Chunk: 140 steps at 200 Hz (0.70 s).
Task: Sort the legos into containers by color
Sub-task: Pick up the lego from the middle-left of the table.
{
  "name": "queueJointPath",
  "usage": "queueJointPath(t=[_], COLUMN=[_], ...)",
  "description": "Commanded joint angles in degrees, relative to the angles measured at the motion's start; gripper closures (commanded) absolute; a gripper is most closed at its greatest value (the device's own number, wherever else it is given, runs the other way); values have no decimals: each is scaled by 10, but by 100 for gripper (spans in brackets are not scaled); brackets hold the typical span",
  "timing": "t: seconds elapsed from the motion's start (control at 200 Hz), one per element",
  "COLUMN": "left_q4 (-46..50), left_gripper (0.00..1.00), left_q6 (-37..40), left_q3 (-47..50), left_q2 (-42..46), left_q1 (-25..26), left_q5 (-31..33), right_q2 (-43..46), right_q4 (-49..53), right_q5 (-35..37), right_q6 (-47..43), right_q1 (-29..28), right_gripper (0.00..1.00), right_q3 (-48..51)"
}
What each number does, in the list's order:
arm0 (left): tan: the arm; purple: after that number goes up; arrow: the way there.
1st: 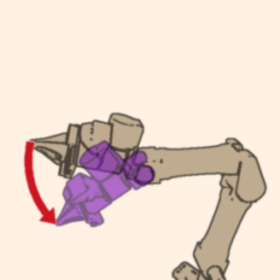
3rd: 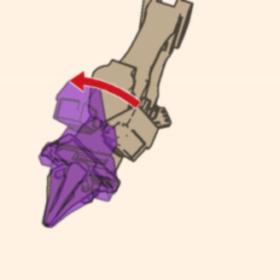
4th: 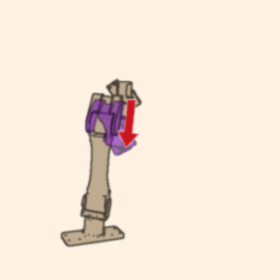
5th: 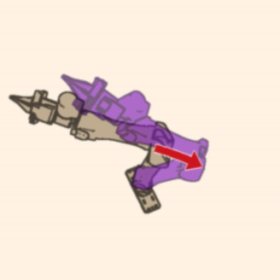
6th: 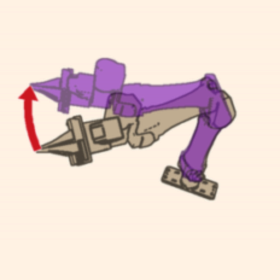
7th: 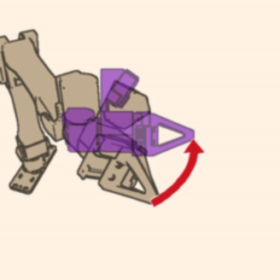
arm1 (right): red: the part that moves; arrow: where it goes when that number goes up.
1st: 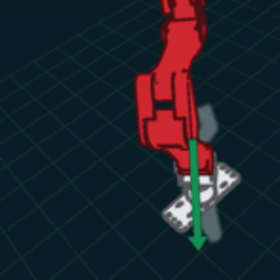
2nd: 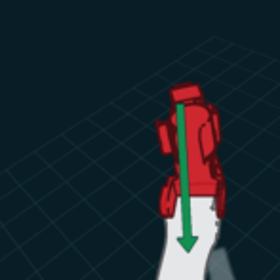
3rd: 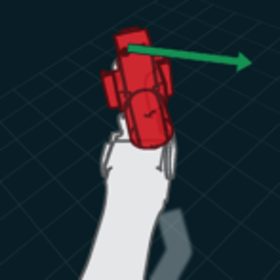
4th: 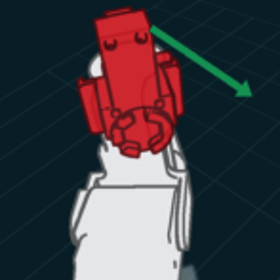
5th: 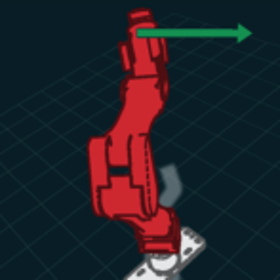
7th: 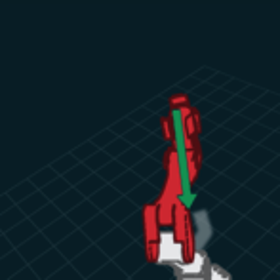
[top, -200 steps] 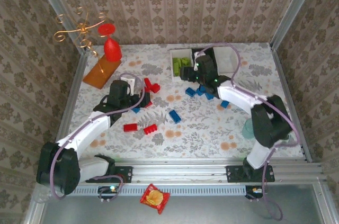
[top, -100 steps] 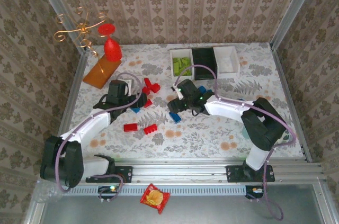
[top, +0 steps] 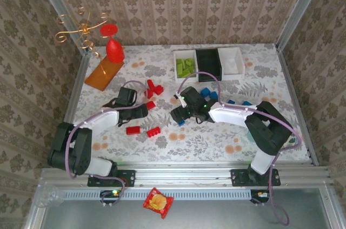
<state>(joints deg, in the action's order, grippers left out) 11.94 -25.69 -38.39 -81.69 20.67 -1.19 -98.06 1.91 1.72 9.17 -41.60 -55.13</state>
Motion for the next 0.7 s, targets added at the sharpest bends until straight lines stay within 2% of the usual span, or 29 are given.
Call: queueJointPath(t=[0.0,0.265,0.47,0.695], left_q4=[-8,-33,-56,-68], left_gripper=[31,36,46,53], left_q6=[-11,-14,-14,-8], left_q3=[-22,-50,-77,-102], left_q2=[-29,-89,-133,-162], left_q1=[6,13,14,20], left_q5=[13,49,61,77], right_q2=[35,76,99,100], right_q4=[-28,-41,-96,-116], right_q5=[14,-4,-119,-145], right_q6=[7,23,12,8], right_q1=[7,11,6,-1], right_gripper=[15,15,14,14], right_q3=[16,40,76,81])
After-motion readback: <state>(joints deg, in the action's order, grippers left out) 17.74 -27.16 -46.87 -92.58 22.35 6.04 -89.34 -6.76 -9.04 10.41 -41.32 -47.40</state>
